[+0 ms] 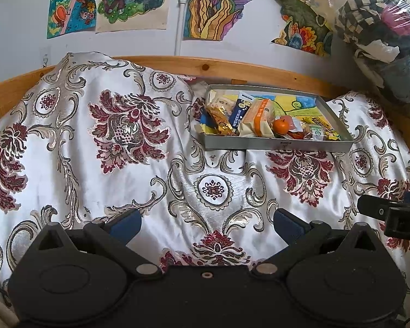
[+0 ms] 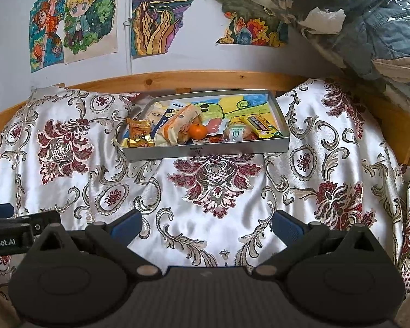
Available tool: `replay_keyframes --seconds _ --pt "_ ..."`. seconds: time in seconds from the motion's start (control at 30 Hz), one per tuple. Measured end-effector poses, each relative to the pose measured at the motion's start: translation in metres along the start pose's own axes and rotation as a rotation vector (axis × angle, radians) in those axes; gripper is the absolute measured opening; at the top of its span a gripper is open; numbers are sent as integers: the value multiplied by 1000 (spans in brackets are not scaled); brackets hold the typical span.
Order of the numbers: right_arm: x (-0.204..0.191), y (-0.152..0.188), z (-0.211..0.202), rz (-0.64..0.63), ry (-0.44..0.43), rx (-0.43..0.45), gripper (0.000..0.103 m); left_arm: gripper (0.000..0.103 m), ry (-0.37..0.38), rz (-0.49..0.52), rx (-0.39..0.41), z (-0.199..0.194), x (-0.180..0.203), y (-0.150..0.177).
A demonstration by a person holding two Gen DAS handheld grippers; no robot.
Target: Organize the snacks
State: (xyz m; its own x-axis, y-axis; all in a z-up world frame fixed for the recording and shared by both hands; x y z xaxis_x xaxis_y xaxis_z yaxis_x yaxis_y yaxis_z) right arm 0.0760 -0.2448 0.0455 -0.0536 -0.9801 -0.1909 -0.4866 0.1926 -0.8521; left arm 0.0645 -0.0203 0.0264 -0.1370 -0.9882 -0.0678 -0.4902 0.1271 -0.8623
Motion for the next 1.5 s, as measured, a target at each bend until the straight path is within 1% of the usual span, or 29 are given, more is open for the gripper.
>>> replay_keyframes --seconds 0.9,1.2,1.33,1.5 --pt "2 0 4 7 30 -17 103 102 3 1 -7 1 1 0" --pt "2 1 5 6 28 -26 103 102 -6 10 -39 6 2 0" --pt "2 1 6 3 23 -29 103 102 10 19 -28 5 3 -1" --pt "2 1 5 -1 20 -27 103 102 -14 25 -23 3 4 -2"
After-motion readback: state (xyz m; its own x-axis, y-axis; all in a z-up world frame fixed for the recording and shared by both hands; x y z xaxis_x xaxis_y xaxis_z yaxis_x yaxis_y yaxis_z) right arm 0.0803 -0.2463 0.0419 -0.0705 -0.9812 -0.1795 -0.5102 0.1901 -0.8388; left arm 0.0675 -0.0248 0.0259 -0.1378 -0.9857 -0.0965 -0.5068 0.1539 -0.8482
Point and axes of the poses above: each gripper's, at about its wrist camera, not at the fingertips, and z roughly the way its jaws point, x to its right, y to its underside, the point moved 3 cm from there along z, roughly the way its jaws point, and after that the axes turned 11 degrees about z, right-handed, at the moved point
